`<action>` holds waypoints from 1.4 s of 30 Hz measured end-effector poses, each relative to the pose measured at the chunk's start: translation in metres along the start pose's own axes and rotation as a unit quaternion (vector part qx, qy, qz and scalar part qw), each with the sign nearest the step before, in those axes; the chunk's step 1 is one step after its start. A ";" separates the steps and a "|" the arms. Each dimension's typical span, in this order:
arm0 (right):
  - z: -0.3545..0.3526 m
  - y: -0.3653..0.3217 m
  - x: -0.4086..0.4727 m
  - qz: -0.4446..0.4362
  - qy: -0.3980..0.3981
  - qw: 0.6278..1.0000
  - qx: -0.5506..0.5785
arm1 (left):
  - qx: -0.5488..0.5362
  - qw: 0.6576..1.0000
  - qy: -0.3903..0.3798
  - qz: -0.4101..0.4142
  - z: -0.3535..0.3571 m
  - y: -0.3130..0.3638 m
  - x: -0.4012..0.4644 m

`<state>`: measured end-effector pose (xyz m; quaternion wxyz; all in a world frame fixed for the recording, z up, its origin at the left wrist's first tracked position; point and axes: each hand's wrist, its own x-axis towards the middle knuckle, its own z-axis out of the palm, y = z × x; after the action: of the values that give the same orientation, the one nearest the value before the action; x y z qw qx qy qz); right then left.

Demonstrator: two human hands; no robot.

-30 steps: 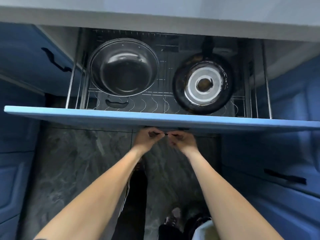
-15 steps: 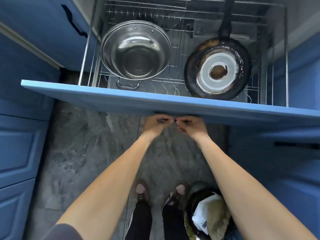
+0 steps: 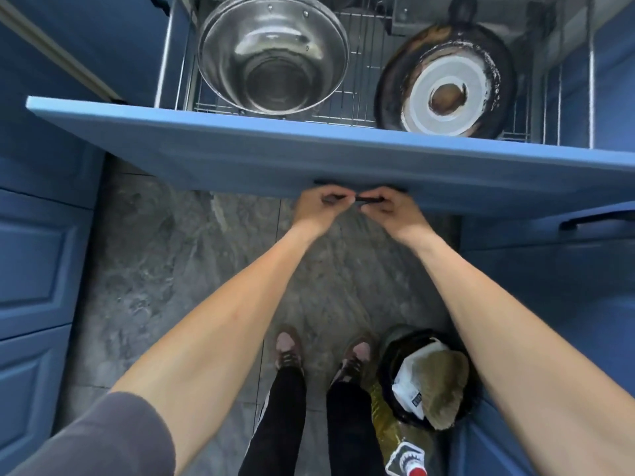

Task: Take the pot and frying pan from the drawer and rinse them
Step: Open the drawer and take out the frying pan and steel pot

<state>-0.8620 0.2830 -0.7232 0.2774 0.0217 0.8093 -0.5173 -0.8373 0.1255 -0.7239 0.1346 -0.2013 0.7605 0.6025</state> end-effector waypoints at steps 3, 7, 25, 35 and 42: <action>0.003 0.003 0.001 -0.011 0.028 0.999 0.015 | 0.005 1.000 0.001 0.007 0.002 0.001 0.000; 0.003 0.004 0.002 0.001 0.007 0.999 0.033 | 0.014 1.000 0.005 0.005 0.001 0.001 0.000; -0.005 -0.015 -0.048 -0.009 -0.059 0.995 -0.077 | 0.176 0.982 -0.071 -0.012 0.001 0.026 -0.048; -0.135 -0.053 -0.267 0.044 -0.039 0.998 0.027 | 0.095 0.993 -0.050 0.051 -0.050 0.150 -0.200; -0.256 -0.137 -0.241 -0.015 0.071 0.993 -0.094 | 0.112 0.987 -0.030 0.110 -0.059 0.251 -0.145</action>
<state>-0.8114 0.4978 -0.4164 0.2121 0.0206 0.8721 -0.4405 -0.8244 0.1375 -0.4286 0.1120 -0.0820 0.8363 0.5303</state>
